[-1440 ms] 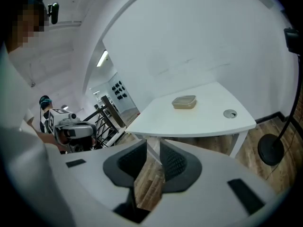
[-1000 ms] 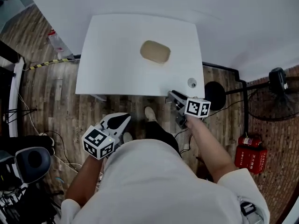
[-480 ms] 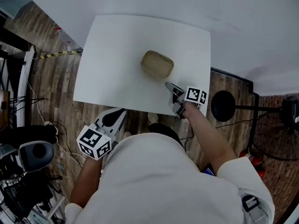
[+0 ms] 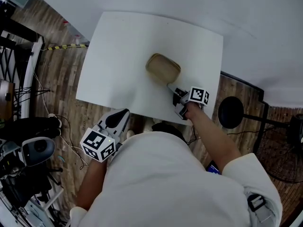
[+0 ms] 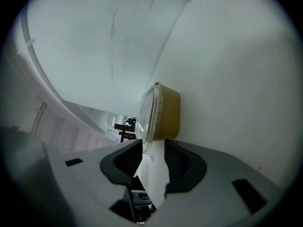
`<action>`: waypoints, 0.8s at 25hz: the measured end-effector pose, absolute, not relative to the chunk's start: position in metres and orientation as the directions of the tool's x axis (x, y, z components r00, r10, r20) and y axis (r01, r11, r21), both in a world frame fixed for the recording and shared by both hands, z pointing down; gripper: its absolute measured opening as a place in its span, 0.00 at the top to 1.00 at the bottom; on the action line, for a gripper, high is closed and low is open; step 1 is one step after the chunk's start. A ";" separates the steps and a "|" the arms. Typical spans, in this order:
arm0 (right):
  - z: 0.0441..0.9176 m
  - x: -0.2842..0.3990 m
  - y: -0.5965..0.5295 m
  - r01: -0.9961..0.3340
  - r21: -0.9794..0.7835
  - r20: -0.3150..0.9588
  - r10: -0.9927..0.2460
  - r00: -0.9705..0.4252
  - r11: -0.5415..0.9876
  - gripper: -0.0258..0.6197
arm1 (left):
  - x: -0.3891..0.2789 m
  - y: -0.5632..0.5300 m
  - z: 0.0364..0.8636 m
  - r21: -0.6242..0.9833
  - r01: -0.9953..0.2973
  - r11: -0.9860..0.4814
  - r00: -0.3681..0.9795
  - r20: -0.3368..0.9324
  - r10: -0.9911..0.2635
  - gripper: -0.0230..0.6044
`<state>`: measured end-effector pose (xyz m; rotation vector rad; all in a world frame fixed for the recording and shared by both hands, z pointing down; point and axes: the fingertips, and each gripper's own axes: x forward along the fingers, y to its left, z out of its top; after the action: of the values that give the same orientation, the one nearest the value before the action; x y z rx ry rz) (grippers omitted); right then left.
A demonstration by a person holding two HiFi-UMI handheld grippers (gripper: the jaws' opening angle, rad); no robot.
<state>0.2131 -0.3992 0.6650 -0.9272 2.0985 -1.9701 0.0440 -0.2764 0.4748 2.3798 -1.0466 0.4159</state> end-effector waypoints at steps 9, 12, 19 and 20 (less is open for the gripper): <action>0.651 0.215 -0.392 -0.308 -0.949 0.296 -0.503 -0.812 -0.061 0.85 | 0.034 -0.273 0.474 0.343 -0.752 -0.563 0.658 0.444 -0.608 0.93; 0.645 0.220 -0.387 -0.294 -0.953 0.284 -0.520 -0.806 -0.065 0.87 | 0.030 -0.268 0.475 0.348 -0.747 -0.567 0.664 0.435 -0.608 0.93; 0.626 0.219 -0.366 -0.299 -0.954 0.265 -0.538 -0.800 -0.024 0.88 | 0.011 -0.250 0.469 0.361 -0.732 -0.579 0.682 0.396 -0.615 0.93; 0.621 0.216 -0.362 -0.300 -0.954 0.260 -0.537 -0.802 -0.013 0.88 | 0.007 -0.246 0.469 0.359 -0.731 -0.581 0.683 0.393 -0.616 0.93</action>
<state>0.2161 -0.3615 0.6215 -0.8928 2.0679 -1.9163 0.0066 -0.2457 0.4691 2.3972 -1.0379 0.3082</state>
